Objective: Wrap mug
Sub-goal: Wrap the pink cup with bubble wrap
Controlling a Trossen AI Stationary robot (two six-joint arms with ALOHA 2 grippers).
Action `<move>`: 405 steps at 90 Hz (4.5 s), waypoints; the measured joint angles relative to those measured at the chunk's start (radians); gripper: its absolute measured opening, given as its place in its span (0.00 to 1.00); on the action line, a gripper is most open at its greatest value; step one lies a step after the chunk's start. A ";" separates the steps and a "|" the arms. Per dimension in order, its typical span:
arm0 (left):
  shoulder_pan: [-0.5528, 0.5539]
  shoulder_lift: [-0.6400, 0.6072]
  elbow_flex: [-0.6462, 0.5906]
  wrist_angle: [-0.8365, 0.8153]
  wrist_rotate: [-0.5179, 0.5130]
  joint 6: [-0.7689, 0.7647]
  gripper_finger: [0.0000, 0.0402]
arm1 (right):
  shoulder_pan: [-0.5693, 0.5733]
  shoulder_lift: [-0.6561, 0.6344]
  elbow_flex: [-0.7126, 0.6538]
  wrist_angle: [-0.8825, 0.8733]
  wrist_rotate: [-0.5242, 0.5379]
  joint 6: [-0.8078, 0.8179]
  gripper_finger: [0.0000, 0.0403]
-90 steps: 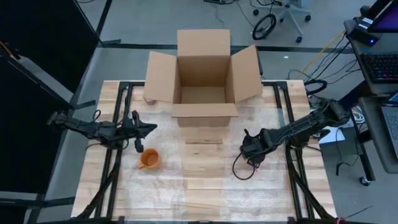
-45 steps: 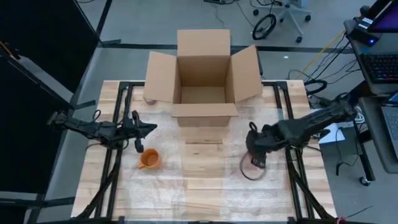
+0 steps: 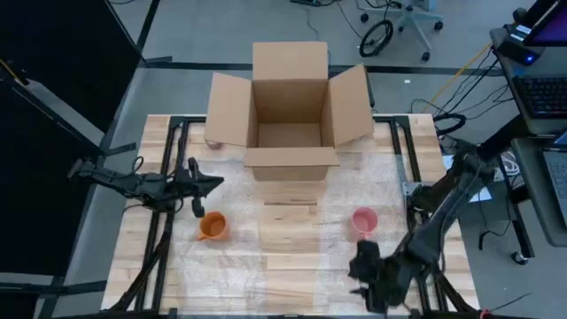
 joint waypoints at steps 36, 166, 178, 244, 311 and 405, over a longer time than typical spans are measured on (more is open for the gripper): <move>0.000 0.000 0.000 -0.012 0.033 0.000 0.00 | 0.073 0.355 0.277 -0.100 -0.078 0.029 0.50; 0.000 0.003 0.000 -0.064 0.041 -0.001 0.00 | 0.042 0.431 0.389 -0.402 -0.105 0.340 0.01; 0.000 0.003 0.000 -0.064 0.045 -0.001 0.00 | -0.002 0.328 0.391 -0.575 -0.095 0.341 0.01; 0.000 0.012 0.000 -0.050 0.102 -0.080 0.00 | -0.371 -0.092 0.130 -0.923 0.111 0.083 0.00; -0.014 0.463 0.219 0.026 0.155 -0.177 0.00 | -0.621 -0.150 -0.158 -0.702 0.179 -0.009 0.00; -0.014 0.537 0.225 0.105 0.155 -0.185 0.00 | -0.932 -0.268 -0.149 -0.623 0.243 -0.251 0.63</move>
